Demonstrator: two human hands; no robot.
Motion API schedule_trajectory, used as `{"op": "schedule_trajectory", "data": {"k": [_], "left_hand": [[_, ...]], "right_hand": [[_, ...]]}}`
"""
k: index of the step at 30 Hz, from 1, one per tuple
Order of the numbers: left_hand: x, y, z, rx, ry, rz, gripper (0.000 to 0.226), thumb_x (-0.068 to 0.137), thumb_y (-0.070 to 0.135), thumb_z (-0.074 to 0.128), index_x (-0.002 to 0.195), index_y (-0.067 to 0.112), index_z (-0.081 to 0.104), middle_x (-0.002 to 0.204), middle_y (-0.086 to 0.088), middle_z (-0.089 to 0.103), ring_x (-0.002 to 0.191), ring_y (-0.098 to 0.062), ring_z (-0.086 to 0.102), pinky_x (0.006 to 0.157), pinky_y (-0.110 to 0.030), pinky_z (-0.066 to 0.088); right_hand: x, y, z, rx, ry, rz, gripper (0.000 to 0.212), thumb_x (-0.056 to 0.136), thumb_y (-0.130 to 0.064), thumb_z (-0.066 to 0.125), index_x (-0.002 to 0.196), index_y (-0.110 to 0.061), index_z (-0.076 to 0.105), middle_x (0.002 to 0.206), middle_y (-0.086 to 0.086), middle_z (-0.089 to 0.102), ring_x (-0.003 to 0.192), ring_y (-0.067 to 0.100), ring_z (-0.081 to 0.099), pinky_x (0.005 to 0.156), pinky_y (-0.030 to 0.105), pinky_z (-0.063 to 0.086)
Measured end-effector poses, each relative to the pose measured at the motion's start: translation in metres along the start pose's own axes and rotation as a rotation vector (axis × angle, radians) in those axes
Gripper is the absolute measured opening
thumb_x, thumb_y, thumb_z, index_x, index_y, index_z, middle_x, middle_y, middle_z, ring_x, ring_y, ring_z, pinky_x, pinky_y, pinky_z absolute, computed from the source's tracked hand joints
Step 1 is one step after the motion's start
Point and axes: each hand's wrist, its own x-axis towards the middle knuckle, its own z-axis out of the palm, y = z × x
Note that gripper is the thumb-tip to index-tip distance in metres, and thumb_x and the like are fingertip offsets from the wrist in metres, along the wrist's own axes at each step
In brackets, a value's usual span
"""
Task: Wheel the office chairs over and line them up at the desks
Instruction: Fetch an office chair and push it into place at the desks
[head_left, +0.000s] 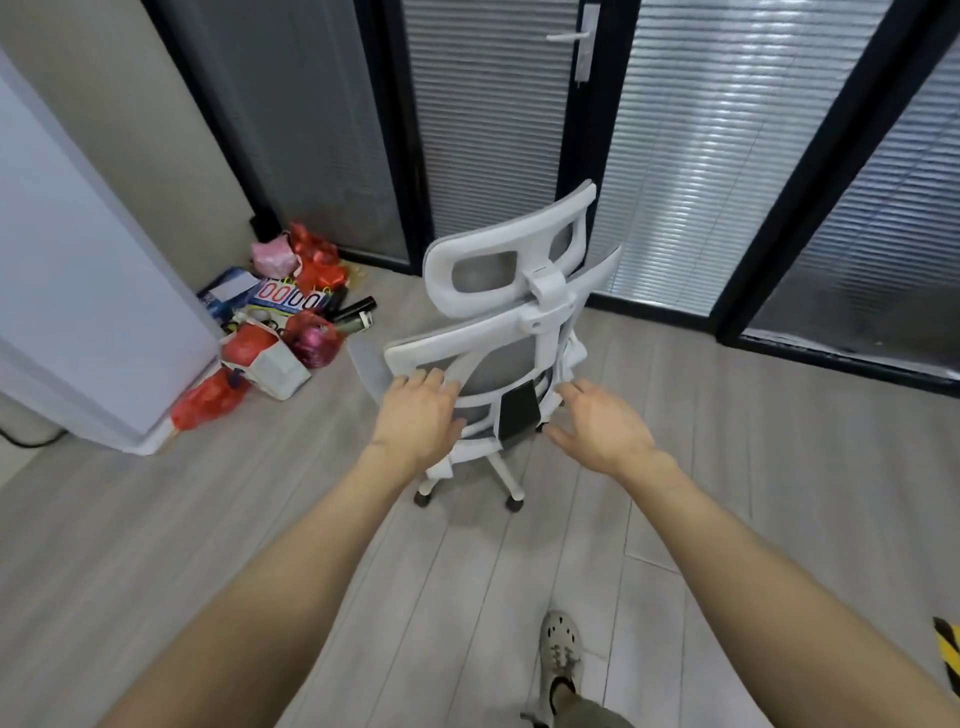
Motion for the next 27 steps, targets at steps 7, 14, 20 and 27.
{"op": "schedule_trajectory", "data": {"k": [7, 14, 20, 27], "left_hand": [[0.134, 0.032, 0.004, 0.062, 0.197, -0.113, 0.081, 0.104, 0.064, 0.051, 0.157, 0.003, 0.045, 0.153, -0.016, 0.052, 0.146, -0.037, 0.045, 0.134, -0.052, 0.027], [0.158, 0.020, 0.043, 0.062, 0.257, -0.144, 0.088, 0.110, 0.071, 0.034, 0.168, 0.005, 0.033, 0.167, -0.019, 0.042, 0.158, -0.037, 0.034, 0.140, -0.050, 0.015], [0.164, -0.005, 0.055, 0.015, 0.366, -0.080, 0.088, 0.109, 0.075, 0.038, 0.159, 0.004, 0.048, 0.153, -0.019, 0.054, 0.145, -0.039, 0.049, 0.135, -0.050, 0.025], [0.151, -0.053, 0.073, -0.035, 0.460, 0.114, 0.096, 0.100, 0.083, 0.049, 0.153, 0.004, 0.057, 0.147, -0.018, 0.060, 0.136, -0.039, 0.055, 0.131, -0.050, 0.030]], "right_hand": [[0.140, 0.069, -0.050, 0.049, 0.123, -0.114, 0.096, 0.090, -0.058, 0.083, 0.163, -0.012, 0.041, 0.169, 0.009, 0.042, 0.157, 0.030, 0.040, 0.129, 0.047, 0.039], [0.232, 0.098, -0.055, -0.108, 0.012, -0.267, 0.139, 0.069, -0.095, 0.071, 0.173, -0.016, 0.023, 0.181, 0.006, 0.023, 0.170, 0.024, 0.014, 0.140, 0.052, 0.004], [0.249, 0.084, -0.059, -0.158, 0.015, -0.276, 0.148, 0.050, -0.109, 0.063, 0.165, -0.018, 0.041, 0.173, 0.007, 0.040, 0.166, 0.027, 0.028, 0.140, 0.050, -0.003], [0.203, 0.032, -0.042, -0.093, 0.055, -0.119, 0.144, 0.045, -0.099, 0.079, 0.158, -0.015, 0.050, 0.165, 0.006, 0.049, 0.158, 0.026, 0.039, 0.141, 0.045, 0.006]]}}
